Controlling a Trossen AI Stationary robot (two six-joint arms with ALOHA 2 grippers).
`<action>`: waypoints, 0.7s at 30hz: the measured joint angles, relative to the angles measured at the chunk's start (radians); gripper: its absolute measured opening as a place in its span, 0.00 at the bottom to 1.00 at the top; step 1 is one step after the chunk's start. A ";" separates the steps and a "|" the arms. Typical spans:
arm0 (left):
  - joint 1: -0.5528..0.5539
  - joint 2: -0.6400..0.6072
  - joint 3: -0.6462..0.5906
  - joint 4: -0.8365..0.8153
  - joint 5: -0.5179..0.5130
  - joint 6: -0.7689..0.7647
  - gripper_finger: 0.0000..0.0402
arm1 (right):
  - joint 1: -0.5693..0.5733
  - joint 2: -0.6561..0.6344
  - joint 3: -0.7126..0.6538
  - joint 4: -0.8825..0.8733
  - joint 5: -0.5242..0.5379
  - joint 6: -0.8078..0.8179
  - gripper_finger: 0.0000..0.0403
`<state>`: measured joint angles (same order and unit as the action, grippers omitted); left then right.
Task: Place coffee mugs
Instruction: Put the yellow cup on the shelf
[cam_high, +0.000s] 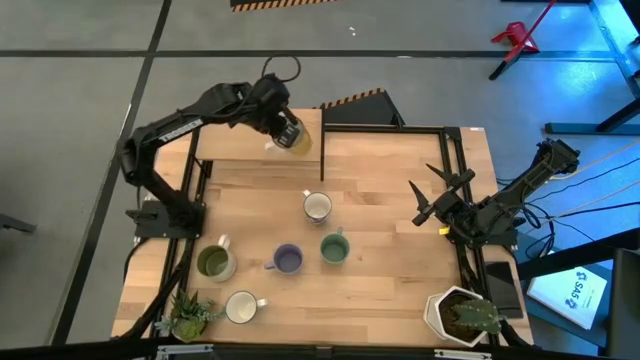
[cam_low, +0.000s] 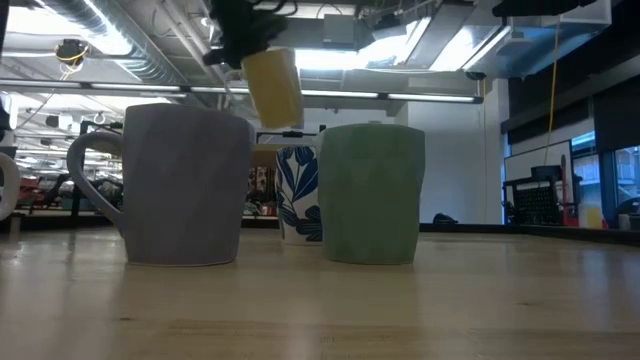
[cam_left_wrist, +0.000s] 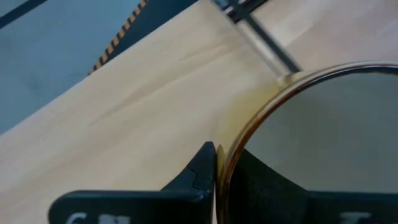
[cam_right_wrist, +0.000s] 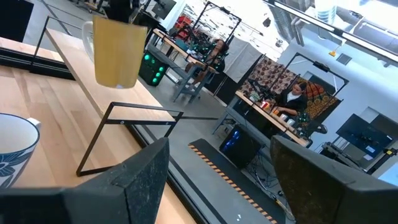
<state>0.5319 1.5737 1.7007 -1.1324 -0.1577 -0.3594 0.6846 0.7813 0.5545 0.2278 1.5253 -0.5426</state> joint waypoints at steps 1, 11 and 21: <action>0.010 0.005 0.006 -0.013 -0.004 0.009 0.05 | 0.000 0.000 0.000 0.000 0.000 0.000 0.67; 0.128 0.006 0.047 -0.185 -0.013 0.099 0.05 | 0.000 0.000 0.000 0.001 0.000 0.000 0.67; 0.304 -0.042 0.059 -0.278 -0.028 0.109 0.05 | 0.000 0.000 0.000 0.002 0.000 0.000 0.67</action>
<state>0.8356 1.5319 1.7596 -1.4108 -0.1858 -0.2504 0.6842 0.7815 0.5545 0.2295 1.5253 -0.5426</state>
